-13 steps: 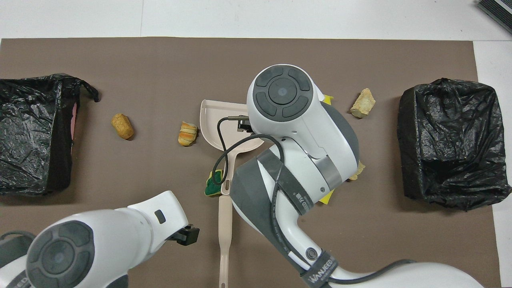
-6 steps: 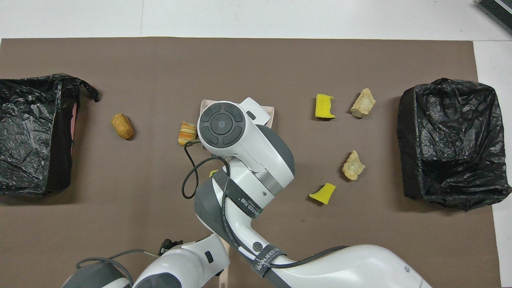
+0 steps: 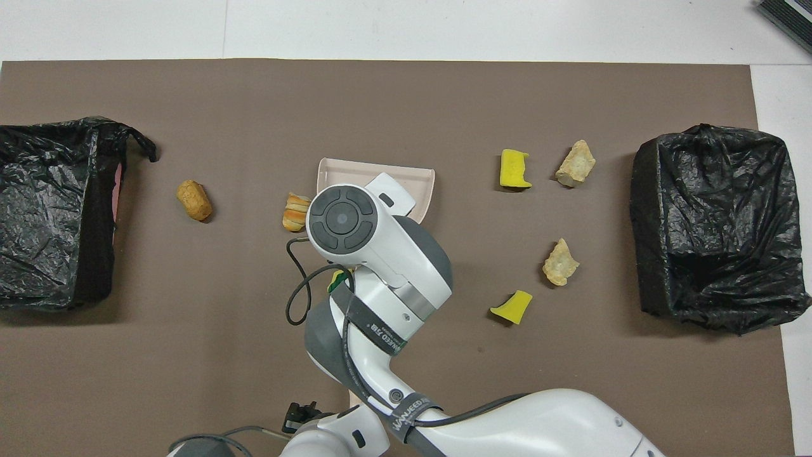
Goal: Sweep and dump trash in bin
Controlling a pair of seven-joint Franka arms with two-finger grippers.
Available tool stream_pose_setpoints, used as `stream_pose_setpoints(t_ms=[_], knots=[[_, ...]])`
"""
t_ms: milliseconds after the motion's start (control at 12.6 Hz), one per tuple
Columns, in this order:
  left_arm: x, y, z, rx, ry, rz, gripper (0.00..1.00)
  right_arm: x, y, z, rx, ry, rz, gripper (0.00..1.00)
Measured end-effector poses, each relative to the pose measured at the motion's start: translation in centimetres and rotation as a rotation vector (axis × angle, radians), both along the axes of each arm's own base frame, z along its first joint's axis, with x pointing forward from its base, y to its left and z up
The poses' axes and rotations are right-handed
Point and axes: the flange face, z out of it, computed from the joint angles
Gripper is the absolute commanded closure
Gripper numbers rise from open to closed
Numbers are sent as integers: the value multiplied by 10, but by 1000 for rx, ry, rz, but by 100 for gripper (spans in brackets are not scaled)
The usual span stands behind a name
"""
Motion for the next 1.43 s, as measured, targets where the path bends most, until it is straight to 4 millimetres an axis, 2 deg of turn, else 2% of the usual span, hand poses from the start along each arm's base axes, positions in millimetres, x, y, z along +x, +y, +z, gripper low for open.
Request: stream_pose_setpoints(t_ms=[158,238,317,475,555,634,713,792,871,1109,1426], knots=[[-2,-6,-12,-1,7,11,0,-10,7,-7,-8,10,-8,0],[-1,-6,-17,4,14,13,4,-11,7,-10,-13,15,-11,0],[-1,-7,-20,7,18,19,22,-12,5,-15,-19,23,-25,0],[-1,-7,-21,8,22,61,50,-15,3,-22,-29,34,-45,5],[-1,-7,-21,8,23,82,66,-15,2,-24,-29,39,-48,12],[-1,-7,-22,9,24,91,80,-16,2,-25,-25,46,-52,31],[-1,-7,-22,11,26,96,100,-17,2,-25,-23,49,-53,55],[-1,-6,-23,15,29,99,100,-17,2,-25,-23,49,-54,78],[-2,-5,-24,24,36,103,100,-17,2,-25,-22,49,-54,97],[-3,-1,-25,54,60,124,100,-16,2,-22,-19,45,-56,100],[3,9,-19,99,99,161,100,-12,-3,-5,-4,22,-65,100]])
